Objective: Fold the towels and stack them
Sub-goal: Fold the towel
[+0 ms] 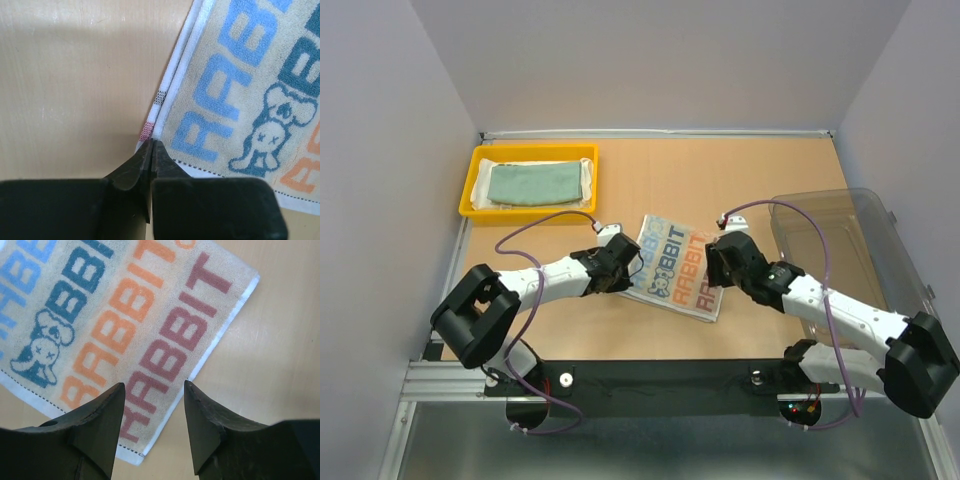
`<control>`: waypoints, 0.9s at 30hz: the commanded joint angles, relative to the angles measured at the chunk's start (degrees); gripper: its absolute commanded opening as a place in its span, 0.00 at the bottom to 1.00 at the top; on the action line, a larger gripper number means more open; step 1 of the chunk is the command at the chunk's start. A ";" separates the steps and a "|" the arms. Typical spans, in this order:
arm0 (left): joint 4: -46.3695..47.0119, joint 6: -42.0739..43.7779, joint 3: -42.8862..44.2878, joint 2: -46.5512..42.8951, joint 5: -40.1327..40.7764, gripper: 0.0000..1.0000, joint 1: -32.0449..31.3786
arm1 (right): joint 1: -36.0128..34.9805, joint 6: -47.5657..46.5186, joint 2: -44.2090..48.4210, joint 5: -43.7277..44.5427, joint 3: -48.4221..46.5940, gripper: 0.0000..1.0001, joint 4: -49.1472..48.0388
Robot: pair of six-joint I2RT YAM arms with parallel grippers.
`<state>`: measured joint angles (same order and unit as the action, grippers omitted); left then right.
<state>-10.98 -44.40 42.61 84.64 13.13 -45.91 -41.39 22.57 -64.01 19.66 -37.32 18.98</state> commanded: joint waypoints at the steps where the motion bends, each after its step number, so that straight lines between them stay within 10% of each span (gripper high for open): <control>1: -1.23 0.63 2.12 -1.40 1.02 0.07 0.03 | 0.52 1.16 1.17 2.14 1.11 0.56 -2.46; 16: -9.06 1.07 4.41 -5.63 3.58 0.00 0.03 | 3.24 3.53 1.69 3.10 2.60 0.56 -2.55; 20: -6.34 1.16 3.36 -4.40 1.12 0.27 0.03 | 3.59 3.54 1.60 2.66 2.60 0.56 -2.64; 27: -3.79 2.13 4.76 0.43 -1.00 0.30 0.03 | 4.03 3.62 2.48 1.79 3.48 0.56 -2.81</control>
<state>-15.84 -43.31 46.28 83.40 12.86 -45.89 -37.85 25.34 -63.16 21.10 -34.65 18.76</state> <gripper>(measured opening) 0.298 0.560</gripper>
